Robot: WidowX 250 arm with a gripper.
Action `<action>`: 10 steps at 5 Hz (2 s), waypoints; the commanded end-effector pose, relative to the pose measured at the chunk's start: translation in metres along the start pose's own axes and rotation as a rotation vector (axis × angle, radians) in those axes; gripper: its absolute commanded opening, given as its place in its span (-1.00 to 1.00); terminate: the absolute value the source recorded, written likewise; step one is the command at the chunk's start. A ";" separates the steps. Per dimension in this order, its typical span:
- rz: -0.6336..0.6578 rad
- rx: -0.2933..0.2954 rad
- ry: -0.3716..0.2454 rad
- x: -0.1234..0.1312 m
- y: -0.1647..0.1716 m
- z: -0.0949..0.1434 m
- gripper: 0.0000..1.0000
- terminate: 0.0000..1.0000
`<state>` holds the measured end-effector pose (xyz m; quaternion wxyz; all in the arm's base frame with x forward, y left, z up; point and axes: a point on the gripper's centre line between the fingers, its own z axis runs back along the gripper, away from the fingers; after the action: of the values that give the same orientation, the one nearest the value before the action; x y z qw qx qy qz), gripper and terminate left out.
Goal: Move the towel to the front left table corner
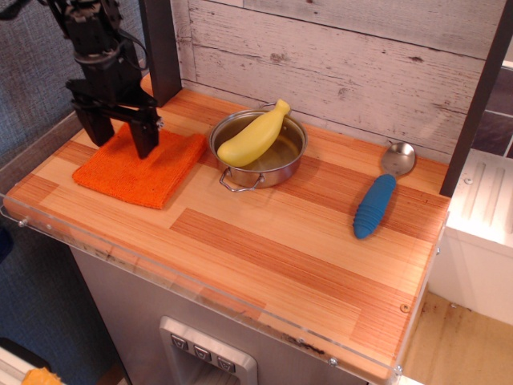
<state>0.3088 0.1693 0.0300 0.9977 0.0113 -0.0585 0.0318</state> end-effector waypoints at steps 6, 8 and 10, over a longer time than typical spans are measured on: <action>-0.075 0.017 0.072 -0.070 -0.038 -0.028 1.00 -1.00; -0.100 -0.055 0.056 -0.088 -0.088 -0.018 1.00 -1.00; -0.101 -0.102 0.058 -0.083 -0.164 -0.022 1.00 -1.00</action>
<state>0.2523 0.0095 0.0043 0.9978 -0.0293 -0.0577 -0.0153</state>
